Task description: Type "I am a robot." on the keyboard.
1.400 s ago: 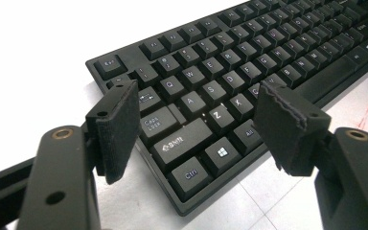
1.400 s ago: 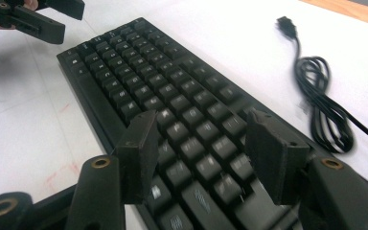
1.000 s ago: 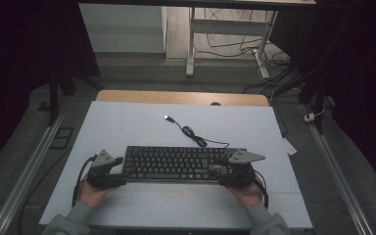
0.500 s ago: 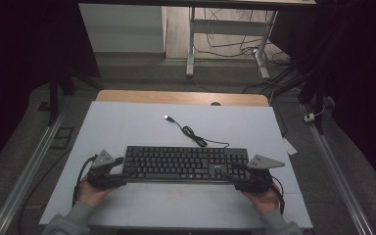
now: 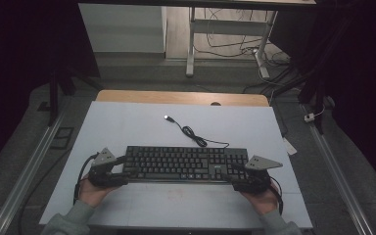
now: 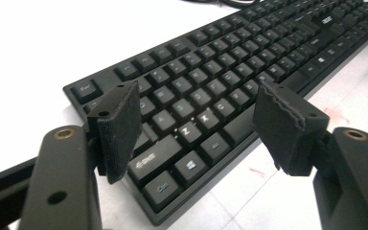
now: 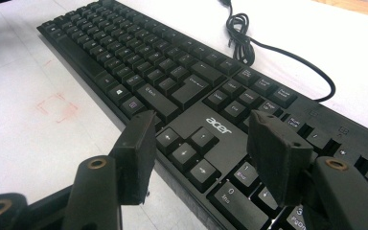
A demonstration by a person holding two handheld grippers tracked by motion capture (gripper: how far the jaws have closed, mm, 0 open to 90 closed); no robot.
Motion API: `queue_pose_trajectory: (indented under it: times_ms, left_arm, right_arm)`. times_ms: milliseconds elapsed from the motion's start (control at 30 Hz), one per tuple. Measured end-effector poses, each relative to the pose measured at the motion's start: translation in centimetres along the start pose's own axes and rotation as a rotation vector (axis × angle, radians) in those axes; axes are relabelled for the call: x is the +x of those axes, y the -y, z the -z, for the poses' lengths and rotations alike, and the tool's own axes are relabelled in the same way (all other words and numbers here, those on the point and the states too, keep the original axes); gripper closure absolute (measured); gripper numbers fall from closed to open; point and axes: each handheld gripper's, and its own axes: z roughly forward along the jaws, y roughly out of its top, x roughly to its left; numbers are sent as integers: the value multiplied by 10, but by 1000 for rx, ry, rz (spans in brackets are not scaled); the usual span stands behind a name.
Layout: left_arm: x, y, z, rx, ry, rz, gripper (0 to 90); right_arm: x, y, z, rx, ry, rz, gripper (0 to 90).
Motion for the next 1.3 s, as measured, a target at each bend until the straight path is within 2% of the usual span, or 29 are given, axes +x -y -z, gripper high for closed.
queue_pose_trajectory:
  times_ms: [333, 733, 1133, 1167, 1300]
  left_arm:
    - [-12, -15, -14, 46, 63, -53, 337]
    - [-24, -25, -33, 112, 132, -119, 409]
    - [-32, -25, -47, 176, 161, -175, 668]
    - [-33, -24, -48, 180, 161, -177, 720]
    - [-33, -25, -51, 187, 160, -176, 784]
  right_arm:
    - [0, 0, -1, -2, -1, -2, 439]
    - [0, 0, -1, -2, 1, -3, 439]
    - [-1, 1, -2, 6, 4, -4, 439]
    - [-1, 1, -3, 9, 1, -5, 439]
    - [-1, 1, -3, 11, 3, -5, 439]
